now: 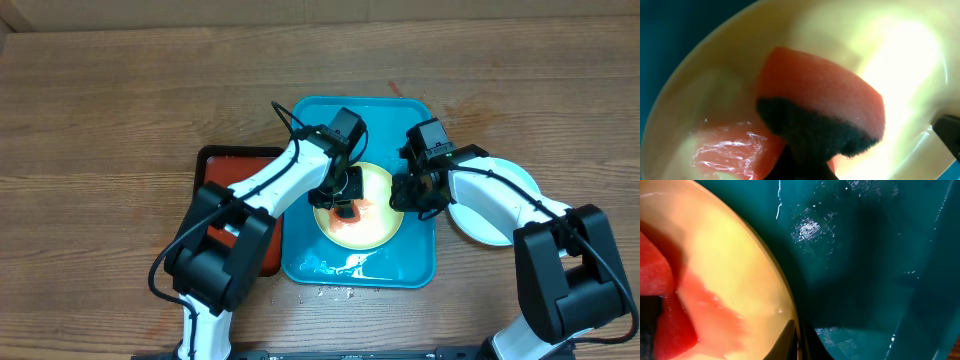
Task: Clean dirty plates on tray and stack at the side
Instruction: 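Scrub the yellow plate with the sponge while the right gripper holds its rim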
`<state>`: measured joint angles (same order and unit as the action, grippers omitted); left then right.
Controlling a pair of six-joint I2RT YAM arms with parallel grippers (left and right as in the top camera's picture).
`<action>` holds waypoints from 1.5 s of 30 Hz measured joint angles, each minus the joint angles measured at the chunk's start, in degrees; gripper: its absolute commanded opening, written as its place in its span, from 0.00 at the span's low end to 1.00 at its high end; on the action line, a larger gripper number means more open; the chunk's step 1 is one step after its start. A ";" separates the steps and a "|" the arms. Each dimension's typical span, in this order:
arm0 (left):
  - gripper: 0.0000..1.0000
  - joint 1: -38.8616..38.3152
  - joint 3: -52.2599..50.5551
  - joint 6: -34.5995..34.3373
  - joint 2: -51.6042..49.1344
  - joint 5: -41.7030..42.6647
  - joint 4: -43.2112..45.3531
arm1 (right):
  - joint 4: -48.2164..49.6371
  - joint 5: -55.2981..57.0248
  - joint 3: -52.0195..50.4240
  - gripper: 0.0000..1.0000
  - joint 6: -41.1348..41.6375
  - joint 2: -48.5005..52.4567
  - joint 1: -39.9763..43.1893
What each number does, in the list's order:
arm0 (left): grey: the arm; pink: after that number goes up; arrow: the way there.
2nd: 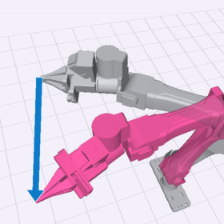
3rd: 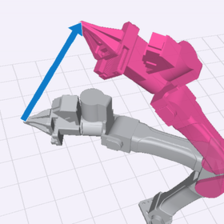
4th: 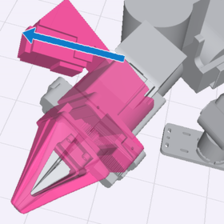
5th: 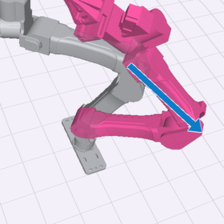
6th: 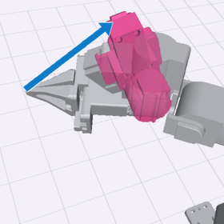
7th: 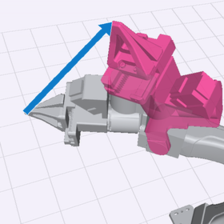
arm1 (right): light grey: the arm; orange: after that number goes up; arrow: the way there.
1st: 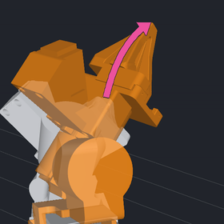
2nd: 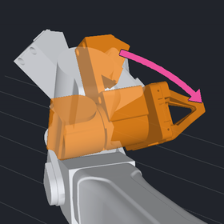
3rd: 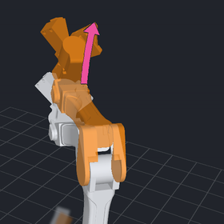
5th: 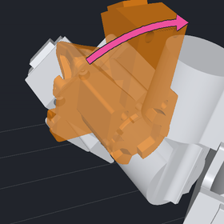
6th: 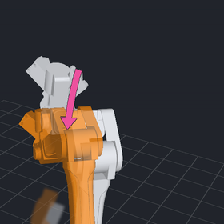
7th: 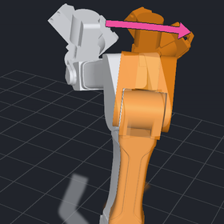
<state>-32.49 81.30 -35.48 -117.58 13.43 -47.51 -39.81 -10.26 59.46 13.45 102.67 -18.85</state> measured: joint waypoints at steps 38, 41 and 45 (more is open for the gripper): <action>0.04 -0.33 1.75 1.07 -6.21 21.59 11.72 | -1.22 0.00 0.00 0.04 0.83 0.04 0.11; 0.04 -0.33 2.54 0.42 -6.21 21.05 6.16 | -1.55 -0.55 -0.02 0.04 0.42 0.04 -0.07; 0.04 -0.09 3.89 -0.66 -6.19 18.18 -0.66 | -1.62 -1.73 -0.13 0.04 0.04 0.04 -0.70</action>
<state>-32.58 85.19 -36.14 -123.76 31.62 -48.16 -41.43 -11.99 59.33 13.50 102.72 -19.55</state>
